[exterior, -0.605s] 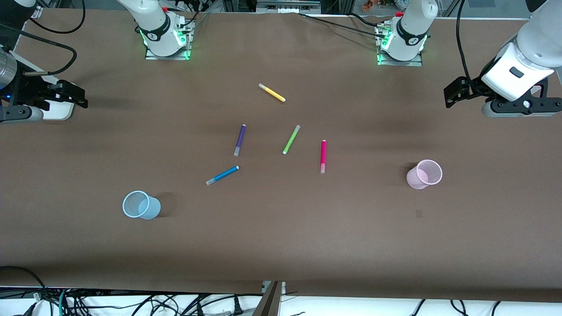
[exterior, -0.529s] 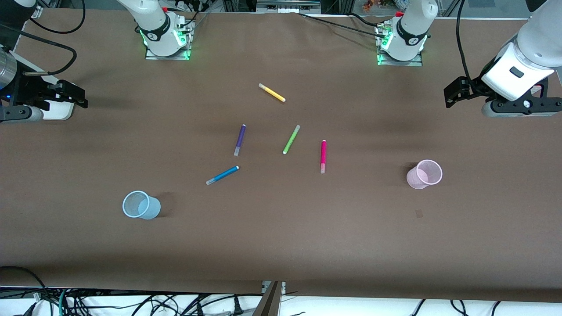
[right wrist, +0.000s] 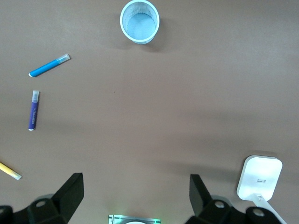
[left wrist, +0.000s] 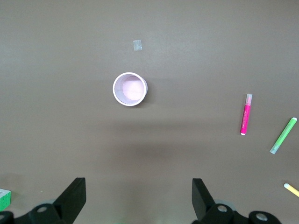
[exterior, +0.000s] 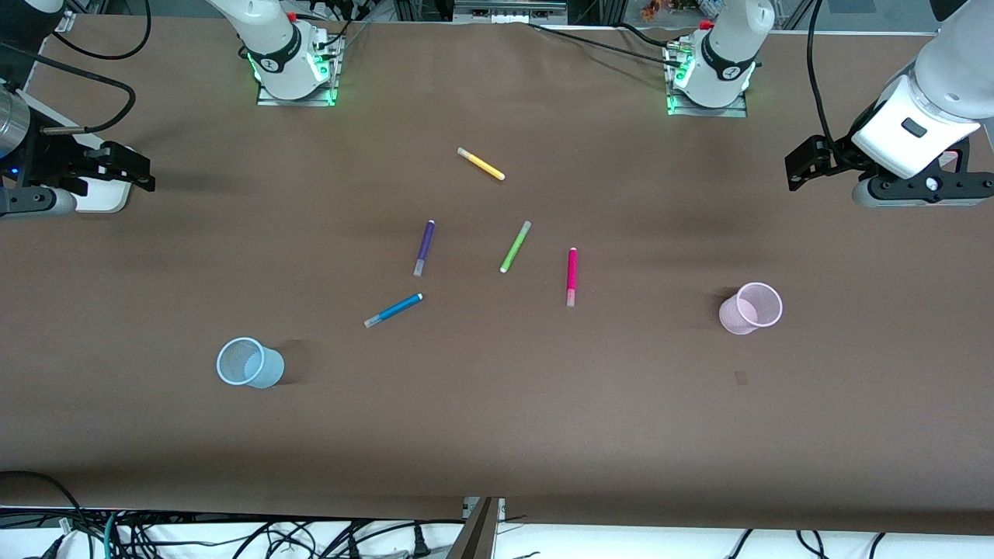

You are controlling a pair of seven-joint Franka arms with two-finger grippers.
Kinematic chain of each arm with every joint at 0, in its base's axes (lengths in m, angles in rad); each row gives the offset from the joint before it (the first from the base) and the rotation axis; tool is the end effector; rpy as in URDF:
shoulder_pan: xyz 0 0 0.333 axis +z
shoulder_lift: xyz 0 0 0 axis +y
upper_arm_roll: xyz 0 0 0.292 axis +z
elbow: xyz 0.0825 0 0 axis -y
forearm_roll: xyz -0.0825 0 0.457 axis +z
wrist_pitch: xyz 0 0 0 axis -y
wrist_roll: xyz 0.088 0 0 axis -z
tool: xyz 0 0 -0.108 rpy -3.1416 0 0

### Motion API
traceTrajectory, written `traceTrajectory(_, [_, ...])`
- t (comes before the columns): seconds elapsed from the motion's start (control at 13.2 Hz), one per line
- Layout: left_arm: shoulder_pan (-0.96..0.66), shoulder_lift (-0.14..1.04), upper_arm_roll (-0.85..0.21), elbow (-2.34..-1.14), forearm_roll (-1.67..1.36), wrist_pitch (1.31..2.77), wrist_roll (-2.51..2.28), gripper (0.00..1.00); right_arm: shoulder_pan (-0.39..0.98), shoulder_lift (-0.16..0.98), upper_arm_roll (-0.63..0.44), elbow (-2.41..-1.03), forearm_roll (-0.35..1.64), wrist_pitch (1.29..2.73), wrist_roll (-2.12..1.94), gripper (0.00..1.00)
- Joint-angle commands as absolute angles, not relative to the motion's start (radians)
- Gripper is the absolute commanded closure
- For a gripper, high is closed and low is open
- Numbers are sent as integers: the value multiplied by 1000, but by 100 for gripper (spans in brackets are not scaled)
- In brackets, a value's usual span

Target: Place pink and blue markers in matching cups

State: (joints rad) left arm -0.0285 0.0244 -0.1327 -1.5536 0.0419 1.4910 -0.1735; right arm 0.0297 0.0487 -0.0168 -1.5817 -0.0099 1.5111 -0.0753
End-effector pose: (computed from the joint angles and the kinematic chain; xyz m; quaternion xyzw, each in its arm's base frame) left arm 0.6182 -0.0948 0.5871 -0.9988 -0.0069 0.0395 0.0263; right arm 0.6322 0.0072 0.5581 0.9972 0.0440 -0.0597 0.0035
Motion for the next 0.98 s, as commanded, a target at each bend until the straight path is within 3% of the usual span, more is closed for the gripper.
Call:
traceTrajectory(0.0, [-23,40,-143,-1522,29,1476,-164,0,21,66,-8,-1555,-17,1497,-67,0])
traceTrajectory(0.91, [-81,95,-158,-1517,14,1485,-244,0,35,158,2,-1555,-11,1537,-63,0])
